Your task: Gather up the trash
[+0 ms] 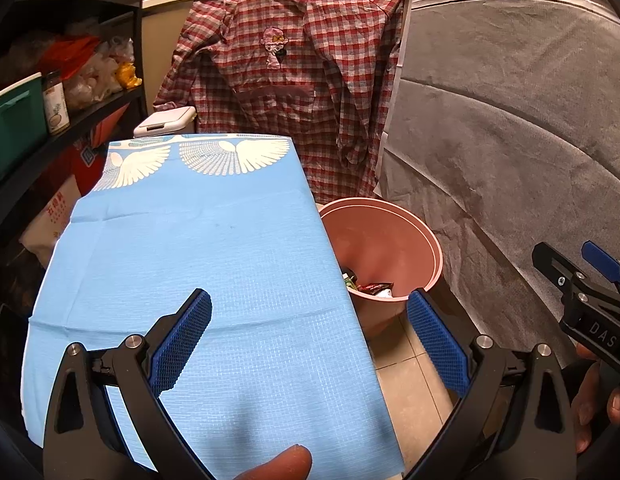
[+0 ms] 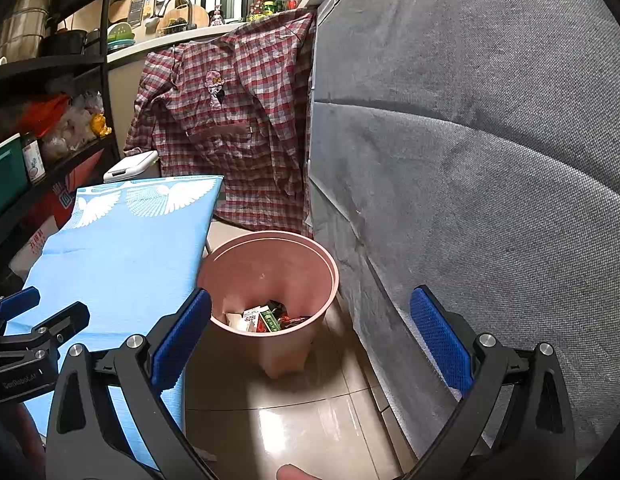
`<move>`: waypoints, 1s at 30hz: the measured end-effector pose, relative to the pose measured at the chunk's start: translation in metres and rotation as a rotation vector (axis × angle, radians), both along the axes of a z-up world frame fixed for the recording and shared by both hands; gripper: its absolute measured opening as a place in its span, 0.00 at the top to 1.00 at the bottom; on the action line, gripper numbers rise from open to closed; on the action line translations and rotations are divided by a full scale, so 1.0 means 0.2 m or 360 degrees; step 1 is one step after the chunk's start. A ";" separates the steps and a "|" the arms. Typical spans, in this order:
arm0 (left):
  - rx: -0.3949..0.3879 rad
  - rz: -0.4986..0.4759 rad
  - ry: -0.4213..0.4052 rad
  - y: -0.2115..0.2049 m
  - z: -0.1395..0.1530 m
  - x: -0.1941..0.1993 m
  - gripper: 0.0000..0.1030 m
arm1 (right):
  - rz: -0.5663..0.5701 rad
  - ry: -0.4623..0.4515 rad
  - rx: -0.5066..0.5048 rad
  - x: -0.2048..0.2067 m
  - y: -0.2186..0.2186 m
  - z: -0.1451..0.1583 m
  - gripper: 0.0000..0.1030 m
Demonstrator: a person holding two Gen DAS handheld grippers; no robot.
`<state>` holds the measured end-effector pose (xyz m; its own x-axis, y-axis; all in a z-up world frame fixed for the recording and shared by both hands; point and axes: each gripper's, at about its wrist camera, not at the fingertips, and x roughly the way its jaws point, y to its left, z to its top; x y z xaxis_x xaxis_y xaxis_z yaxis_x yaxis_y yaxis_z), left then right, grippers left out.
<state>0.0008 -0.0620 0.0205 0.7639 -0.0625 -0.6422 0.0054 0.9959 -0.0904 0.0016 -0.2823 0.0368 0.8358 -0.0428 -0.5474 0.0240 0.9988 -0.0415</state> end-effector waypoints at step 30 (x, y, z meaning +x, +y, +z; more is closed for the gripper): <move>0.0029 -0.0019 -0.0031 -0.02 0.00 0.00 0.08 | -0.0002 0.0001 0.0008 0.01 -0.02 -0.01 0.05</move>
<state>0.0009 -0.0651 0.0211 0.7757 -0.0599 -0.6282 0.0187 0.9972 -0.0719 0.0034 -0.2870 0.0351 0.8354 -0.0410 -0.5481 0.0252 0.9990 -0.0364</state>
